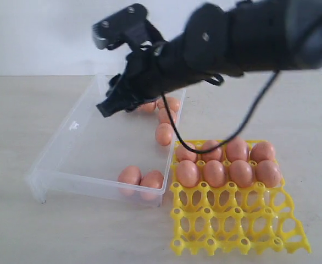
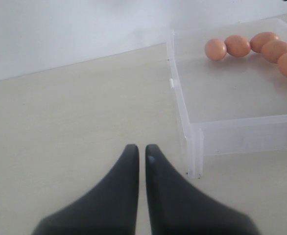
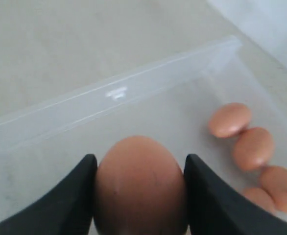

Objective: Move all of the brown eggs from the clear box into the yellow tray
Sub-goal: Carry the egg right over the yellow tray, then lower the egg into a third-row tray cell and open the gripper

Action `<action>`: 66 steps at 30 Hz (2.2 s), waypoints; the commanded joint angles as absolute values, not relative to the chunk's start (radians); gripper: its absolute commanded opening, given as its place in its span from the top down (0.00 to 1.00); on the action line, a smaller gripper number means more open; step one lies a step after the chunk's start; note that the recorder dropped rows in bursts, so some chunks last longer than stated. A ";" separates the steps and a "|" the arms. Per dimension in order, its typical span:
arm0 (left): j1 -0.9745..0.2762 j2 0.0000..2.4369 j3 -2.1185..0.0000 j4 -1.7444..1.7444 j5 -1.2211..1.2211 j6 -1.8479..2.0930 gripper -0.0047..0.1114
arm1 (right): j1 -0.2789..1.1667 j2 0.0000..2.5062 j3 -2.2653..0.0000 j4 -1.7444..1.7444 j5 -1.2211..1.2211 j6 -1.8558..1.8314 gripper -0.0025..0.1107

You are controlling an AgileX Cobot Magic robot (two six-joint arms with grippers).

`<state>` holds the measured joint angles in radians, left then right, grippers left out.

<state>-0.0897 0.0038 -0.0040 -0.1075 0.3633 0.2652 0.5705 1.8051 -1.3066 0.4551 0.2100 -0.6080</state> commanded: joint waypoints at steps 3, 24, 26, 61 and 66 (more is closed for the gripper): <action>-0.086 0.000 0.000 -0.108 0.360 0.255 0.92 | 0.568 1.546 -0.746 0.503 -0.587 -0.450 0.98; -0.086 0.000 0.000 -0.108 0.360 0.255 0.92 | 0.568 1.724 -0.285 -0.108 -1.121 0.499 0.98; -0.086 0.000 0.000 -0.108 0.360 0.255 0.92 | 0.568 1.769 -0.285 -0.106 -1.172 0.497 0.98; -0.086 0.000 0.000 -0.108 0.360 0.255 0.92 | 0.568 1.816 -0.282 -0.128 -1.026 0.097 0.50; -0.086 0.000 0.000 -0.108 0.360 0.255 0.92 | 0.568 1.816 -0.282 -0.128 -1.051 0.063 0.47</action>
